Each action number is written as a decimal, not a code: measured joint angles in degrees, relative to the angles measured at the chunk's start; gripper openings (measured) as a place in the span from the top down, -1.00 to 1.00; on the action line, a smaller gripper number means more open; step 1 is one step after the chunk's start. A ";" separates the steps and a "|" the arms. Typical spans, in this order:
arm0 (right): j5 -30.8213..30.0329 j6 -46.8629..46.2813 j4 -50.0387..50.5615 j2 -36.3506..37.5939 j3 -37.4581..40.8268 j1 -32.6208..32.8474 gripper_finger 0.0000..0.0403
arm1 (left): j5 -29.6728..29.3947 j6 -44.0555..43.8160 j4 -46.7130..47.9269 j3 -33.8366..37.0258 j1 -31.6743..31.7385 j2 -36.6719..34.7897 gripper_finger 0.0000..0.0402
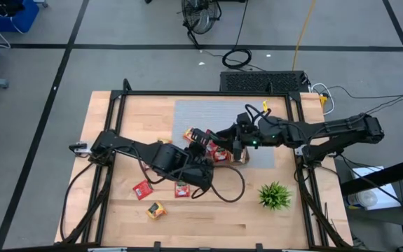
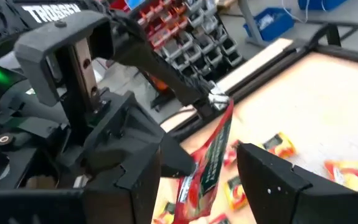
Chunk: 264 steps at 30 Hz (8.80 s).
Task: Pick & Place Tea
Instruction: Put the red tea bag into the middle section of the wooden organizer
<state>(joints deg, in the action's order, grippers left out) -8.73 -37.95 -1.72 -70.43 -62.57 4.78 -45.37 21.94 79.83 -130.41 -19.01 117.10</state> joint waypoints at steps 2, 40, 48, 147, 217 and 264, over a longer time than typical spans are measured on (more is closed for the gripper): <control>-0.19 -0.31 1.20 0.00 0.00 0.00 0.02 | -0.16 0.85 -0.08 0.00 -0.19 0.02 1.00; 17.29 -0.95 5.10 1.77 0.00 -4.74 1.00 | 19.50 -8.89 0.18 0.02 -0.02 0.00 0.79; 25.04 3.89 6.58 2.25 -0.60 -9.36 1.00 | 35.13 -26.05 0.09 0.02 3.09 -0.37 0.41; 19.28 53.97 22.12 -22.36 -0.48 -10.64 0.85 | 31.13 -42.40 -91.55 78.07 7.89 -55.74 -0.06; -12.18 26.64 13.37 10.00 -0.55 -7.52 0.29 | 46.76 -23.01 -44.89 44.34 35.23 -26.25 -0.06; -11.98 29.57 13.45 16.85 -0.56 -4.66 0.29 | 52.23 4.57 -50.69 38.70 35.65 2.01 -0.06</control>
<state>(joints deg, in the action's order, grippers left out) -20.71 -8.38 11.73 -53.58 -63.13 0.12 6.86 26.50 29.14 -91.71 16.64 119.11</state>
